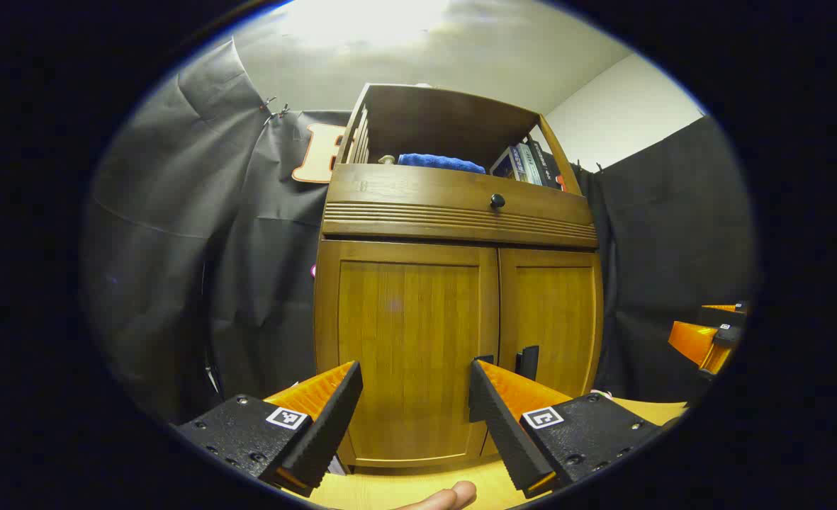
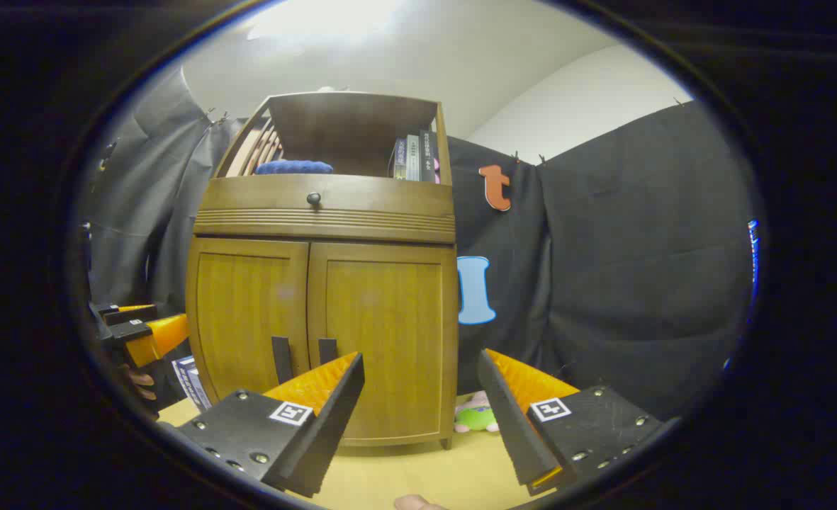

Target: Open the right door of the double-door shoe cabinet with the right hand, and open the left door with the left hand.

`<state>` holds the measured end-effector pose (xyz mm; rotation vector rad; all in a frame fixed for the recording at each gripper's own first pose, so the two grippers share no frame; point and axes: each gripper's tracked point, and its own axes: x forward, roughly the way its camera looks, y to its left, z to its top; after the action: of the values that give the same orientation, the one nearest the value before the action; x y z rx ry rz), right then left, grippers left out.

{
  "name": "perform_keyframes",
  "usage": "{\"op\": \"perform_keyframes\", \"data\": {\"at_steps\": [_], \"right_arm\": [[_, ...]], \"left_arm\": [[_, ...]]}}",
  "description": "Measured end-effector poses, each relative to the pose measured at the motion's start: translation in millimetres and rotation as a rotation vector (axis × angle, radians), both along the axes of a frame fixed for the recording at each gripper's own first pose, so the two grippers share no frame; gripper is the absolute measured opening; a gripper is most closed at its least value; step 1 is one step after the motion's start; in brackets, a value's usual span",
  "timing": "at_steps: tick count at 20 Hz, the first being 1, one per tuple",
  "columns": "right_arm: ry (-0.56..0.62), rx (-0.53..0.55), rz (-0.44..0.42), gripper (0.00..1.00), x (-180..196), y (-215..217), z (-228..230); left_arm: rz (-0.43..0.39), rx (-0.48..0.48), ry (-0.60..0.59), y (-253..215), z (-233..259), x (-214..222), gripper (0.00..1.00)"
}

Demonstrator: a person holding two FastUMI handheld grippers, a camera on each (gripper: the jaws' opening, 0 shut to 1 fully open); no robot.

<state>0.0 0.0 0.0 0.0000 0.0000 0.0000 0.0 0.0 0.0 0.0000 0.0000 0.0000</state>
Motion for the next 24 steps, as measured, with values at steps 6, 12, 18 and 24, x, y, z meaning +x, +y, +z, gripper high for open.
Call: {"op": "perform_keyframes", "data": {"at_steps": [6,12,18,24], "right_arm": [[0.005,0.008,0.008,0.99,2,4,-7],[0.006,0.006,0.037,0.96,6,15,-11],[0.004,0.007,0.060,0.96,9,25,-14],[0.023,0.017,0.124,0.96,34,50,-22]], "left_arm": [[0.007,0.003,0.000,3,0,2,0.91],[0.009,0.005,-0.003,4,1,2,0.91],[0.012,0.006,-0.004,5,1,4,0.91],[0.015,0.010,0.013,6,-4,6,0.91]]}}
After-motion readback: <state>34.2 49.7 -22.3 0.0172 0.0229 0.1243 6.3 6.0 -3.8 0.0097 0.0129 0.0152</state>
